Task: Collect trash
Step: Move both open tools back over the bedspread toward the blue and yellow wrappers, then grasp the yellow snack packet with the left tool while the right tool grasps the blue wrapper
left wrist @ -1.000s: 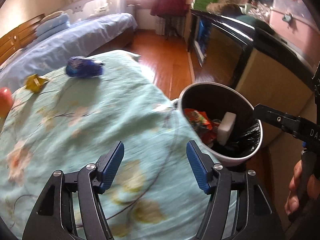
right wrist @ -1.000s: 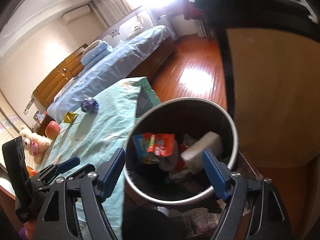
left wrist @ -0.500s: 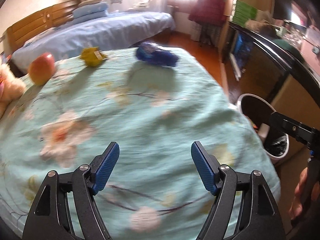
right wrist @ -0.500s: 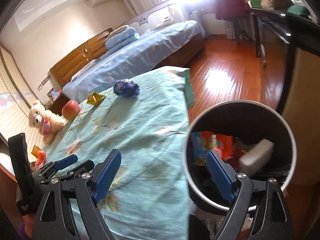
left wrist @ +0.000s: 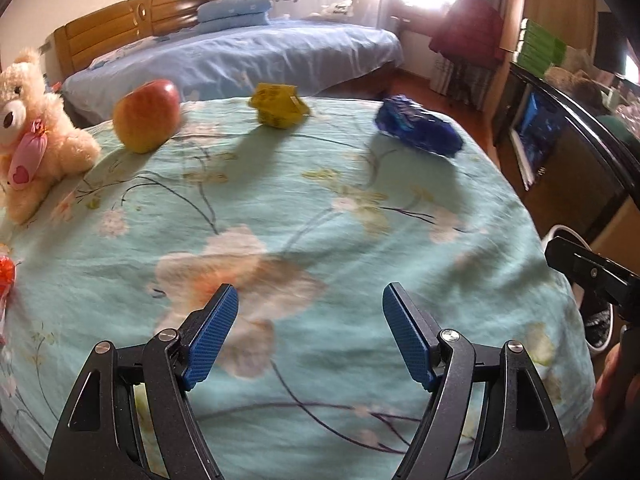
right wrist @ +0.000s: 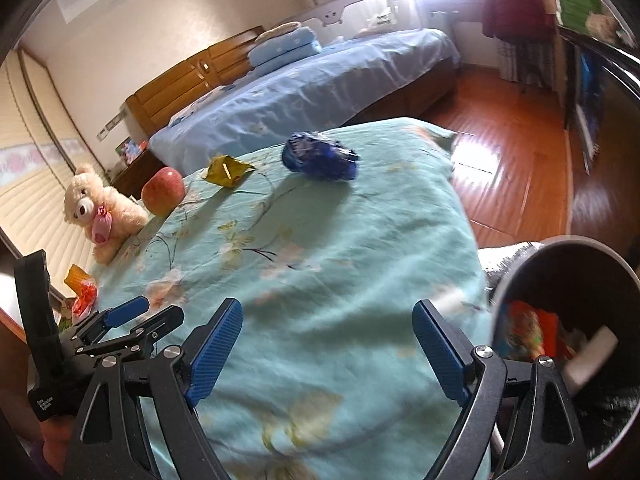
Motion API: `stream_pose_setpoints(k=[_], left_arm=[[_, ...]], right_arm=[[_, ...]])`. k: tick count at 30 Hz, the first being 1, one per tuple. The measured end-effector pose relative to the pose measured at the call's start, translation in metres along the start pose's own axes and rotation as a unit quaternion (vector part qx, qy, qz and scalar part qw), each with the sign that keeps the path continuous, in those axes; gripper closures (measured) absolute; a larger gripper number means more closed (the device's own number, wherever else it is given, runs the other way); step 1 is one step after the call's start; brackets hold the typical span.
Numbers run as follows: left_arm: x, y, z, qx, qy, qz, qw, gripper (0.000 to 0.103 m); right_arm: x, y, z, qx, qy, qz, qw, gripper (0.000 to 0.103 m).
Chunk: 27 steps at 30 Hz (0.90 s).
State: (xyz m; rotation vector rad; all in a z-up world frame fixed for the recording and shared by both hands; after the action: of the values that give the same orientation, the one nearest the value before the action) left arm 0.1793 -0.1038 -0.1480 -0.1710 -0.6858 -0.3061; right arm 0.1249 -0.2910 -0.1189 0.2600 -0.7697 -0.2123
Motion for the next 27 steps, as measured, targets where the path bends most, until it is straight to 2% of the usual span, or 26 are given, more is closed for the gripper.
stream_pose_setpoints(k=[10,20,27], left_arm=[[0.033,0.028,-0.032,-0.007,0.016,0.043,0.9989,0.027],[0.091,0.026,-0.078,-0.005,0.010,0.035,0.9993,0.026],[0.127,0.024,-0.109,-0.025,0.006,0.059,0.9979,0.026]], right_arm=[[0.039,0.010,-0.044,0.009,0.018,0.031,0.999,0.015],[0.077,0.007,-0.092,0.020,0.032,0.052,0.998,0.015],[0.100,0.006,-0.115,0.020,0.035,0.065,0.997,0.015]])
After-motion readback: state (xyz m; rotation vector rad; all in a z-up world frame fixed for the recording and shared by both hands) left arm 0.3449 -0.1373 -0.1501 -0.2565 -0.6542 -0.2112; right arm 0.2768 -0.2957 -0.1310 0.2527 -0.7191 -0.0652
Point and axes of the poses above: each gripper's, at about its wrist camera, not at the fingertips, and z roughly against the way its jaws point, y to its left, x to its top, the point moved 6 cm from there along -z, roughly the way its jaws point, and after that the axes turned 1 degree about -x, right-handed, at the moved point
